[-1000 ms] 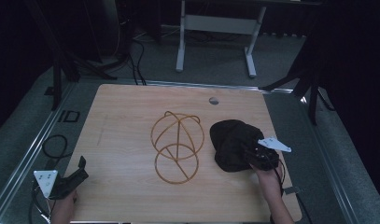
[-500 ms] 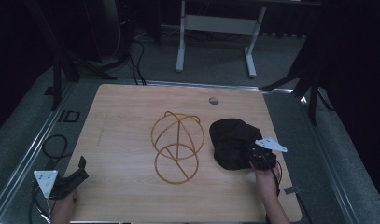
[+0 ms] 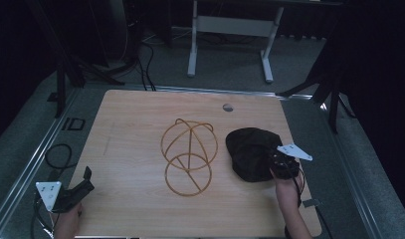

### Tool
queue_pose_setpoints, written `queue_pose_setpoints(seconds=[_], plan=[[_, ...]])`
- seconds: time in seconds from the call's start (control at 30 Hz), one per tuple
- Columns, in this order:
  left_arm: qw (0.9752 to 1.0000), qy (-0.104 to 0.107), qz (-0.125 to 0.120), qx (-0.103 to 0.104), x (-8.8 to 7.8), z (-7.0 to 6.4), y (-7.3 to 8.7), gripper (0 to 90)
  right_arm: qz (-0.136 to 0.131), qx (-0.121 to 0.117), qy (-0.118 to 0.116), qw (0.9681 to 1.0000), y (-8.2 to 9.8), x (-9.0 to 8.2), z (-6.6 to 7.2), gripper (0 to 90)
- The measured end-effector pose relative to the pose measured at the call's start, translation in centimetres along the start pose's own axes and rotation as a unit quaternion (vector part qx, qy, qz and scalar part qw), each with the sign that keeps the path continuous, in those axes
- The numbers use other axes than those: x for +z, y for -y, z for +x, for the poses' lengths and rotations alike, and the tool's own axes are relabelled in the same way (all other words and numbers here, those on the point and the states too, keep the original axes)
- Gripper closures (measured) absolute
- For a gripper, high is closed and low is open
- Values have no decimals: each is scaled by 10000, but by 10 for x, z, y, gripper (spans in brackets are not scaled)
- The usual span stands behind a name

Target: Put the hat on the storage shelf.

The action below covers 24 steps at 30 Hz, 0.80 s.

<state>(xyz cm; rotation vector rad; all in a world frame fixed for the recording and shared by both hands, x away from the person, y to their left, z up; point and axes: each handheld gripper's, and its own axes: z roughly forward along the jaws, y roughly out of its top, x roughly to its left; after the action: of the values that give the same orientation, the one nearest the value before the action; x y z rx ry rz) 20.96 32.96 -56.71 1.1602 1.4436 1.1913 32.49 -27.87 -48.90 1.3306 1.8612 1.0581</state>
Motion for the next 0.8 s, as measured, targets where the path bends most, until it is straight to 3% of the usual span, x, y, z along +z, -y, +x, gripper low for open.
queue_pose_setpoints(seconds=[0.2, 0.57, 0.6, 0.67, 0.8], plan=[[10000, -6, 7, 2, 0, 0, 0, 5, -194, -12, -23, 9998, -15, -13, -3, 869], [10000, -11, 6, -16, 0, 0, 0, 5, -715, -170, -87, 9973, -65, -48, -3, 868], [10000, -9, 4, -16, 0, 0, 0, 5, -801, -213, -97, 9965, -74, -55, -1, 868], [10000, -5, 4, -16, 0, 0, 0, 5, -836, -231, -95, 9962, -77, -58, 0, 869], [10000, -8, 5, -16, 0, 0, 0, 5, -1195, -299, -136, 9923, -96, -77, 5, 868]])
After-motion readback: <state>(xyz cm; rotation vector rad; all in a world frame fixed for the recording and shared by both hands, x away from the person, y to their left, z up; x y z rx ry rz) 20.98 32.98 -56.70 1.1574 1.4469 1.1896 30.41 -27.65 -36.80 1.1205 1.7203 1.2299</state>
